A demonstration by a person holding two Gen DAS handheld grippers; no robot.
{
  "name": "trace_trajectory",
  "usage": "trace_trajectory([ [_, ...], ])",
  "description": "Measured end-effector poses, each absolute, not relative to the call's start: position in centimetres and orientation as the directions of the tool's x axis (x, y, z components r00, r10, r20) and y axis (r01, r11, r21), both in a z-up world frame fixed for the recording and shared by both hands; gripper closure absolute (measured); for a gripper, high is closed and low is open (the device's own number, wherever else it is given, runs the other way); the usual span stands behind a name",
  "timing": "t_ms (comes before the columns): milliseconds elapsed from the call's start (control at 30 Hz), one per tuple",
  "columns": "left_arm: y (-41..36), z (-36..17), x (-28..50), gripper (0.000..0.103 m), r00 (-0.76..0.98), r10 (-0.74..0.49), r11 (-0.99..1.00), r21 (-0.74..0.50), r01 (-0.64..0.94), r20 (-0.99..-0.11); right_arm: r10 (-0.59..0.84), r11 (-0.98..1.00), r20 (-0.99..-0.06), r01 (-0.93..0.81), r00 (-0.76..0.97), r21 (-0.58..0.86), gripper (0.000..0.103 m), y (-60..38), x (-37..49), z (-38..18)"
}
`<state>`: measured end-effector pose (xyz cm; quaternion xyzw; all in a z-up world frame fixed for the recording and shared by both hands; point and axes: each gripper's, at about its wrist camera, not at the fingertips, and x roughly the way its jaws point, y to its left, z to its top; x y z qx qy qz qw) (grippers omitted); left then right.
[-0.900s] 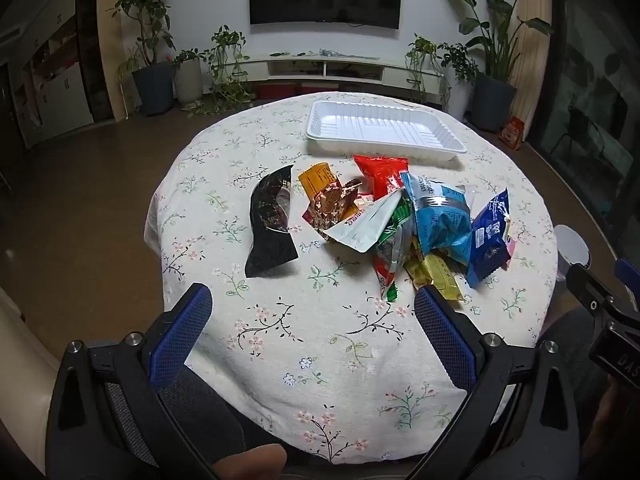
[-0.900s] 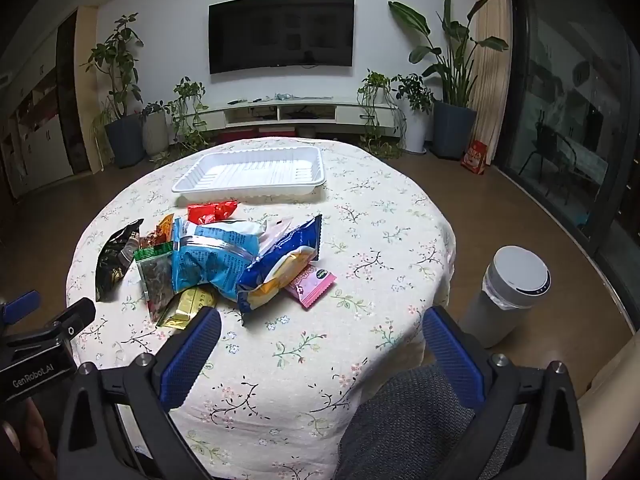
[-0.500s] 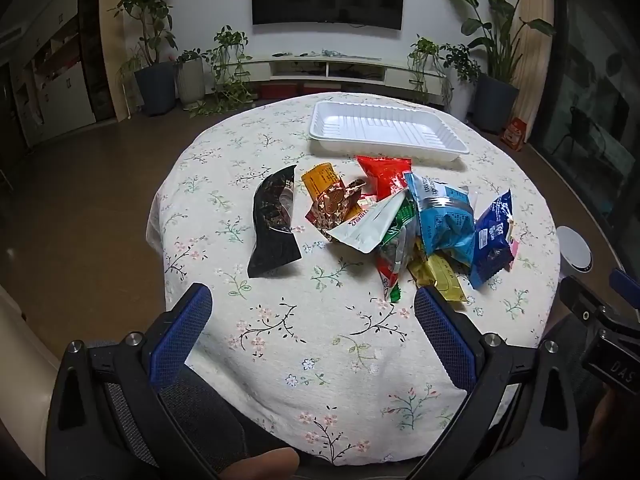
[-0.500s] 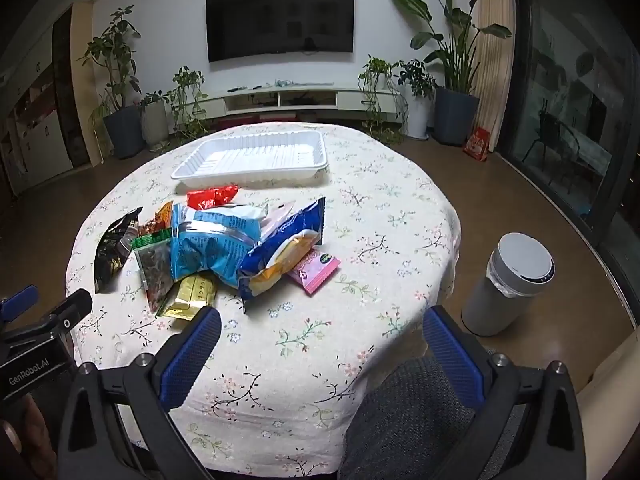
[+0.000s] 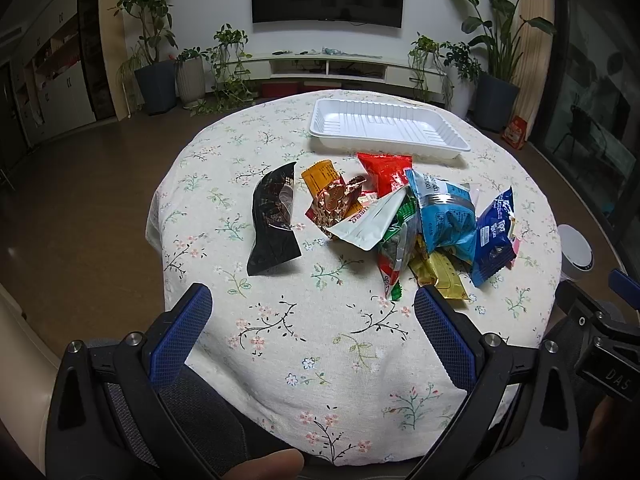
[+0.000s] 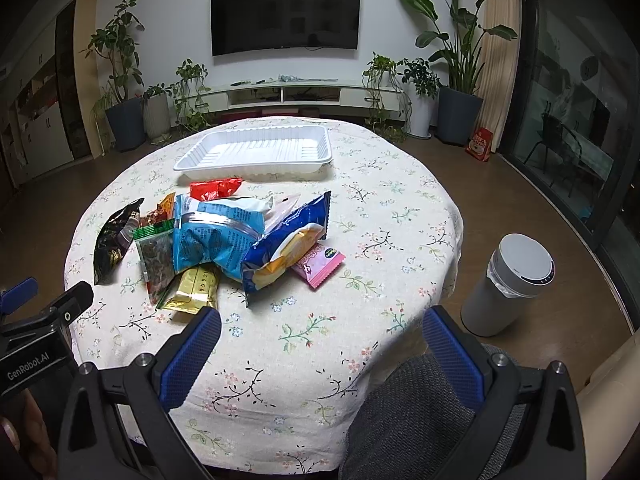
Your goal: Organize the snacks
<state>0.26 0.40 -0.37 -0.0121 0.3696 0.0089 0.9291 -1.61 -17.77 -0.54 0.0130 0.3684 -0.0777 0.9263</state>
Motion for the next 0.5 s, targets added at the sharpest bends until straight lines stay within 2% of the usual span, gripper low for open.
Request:
trace_trajectory([
  [500, 0.19, -0.86, 0.31, 0.0, 0.722, 0.01, 1.0, -0.012, -0.025, -0.692, -0.135, 0.988, -0.685, 0.154, 0.716, -0.034, 0.0, -17.75, -1.6, -0.68],
])
